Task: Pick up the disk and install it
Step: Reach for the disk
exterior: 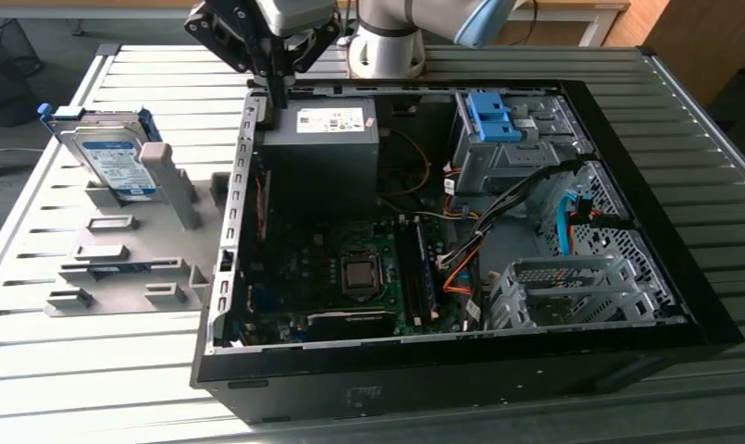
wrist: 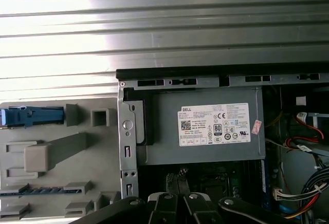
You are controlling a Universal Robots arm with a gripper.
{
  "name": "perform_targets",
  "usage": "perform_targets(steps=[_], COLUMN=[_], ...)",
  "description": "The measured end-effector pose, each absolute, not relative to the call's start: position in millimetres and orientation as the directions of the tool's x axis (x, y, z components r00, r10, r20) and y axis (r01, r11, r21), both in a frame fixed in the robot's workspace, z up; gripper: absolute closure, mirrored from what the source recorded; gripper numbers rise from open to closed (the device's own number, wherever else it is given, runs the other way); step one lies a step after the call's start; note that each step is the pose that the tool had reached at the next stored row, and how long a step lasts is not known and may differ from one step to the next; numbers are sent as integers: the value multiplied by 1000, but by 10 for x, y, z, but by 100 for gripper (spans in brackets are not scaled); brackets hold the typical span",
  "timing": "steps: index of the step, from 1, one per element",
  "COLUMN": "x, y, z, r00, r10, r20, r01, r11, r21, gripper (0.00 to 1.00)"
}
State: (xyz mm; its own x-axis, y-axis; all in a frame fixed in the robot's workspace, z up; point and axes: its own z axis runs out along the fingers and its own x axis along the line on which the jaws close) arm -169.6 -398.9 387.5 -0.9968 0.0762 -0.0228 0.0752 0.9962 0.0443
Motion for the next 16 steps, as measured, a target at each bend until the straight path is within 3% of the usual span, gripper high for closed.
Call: perform_targets(steps=[16], x=[-1789], y=[-3989], z=[3875], r00=[-997], r10=[76], r20=[-23], r01=[75], r11=[996], r21=[44], gripper=[89])
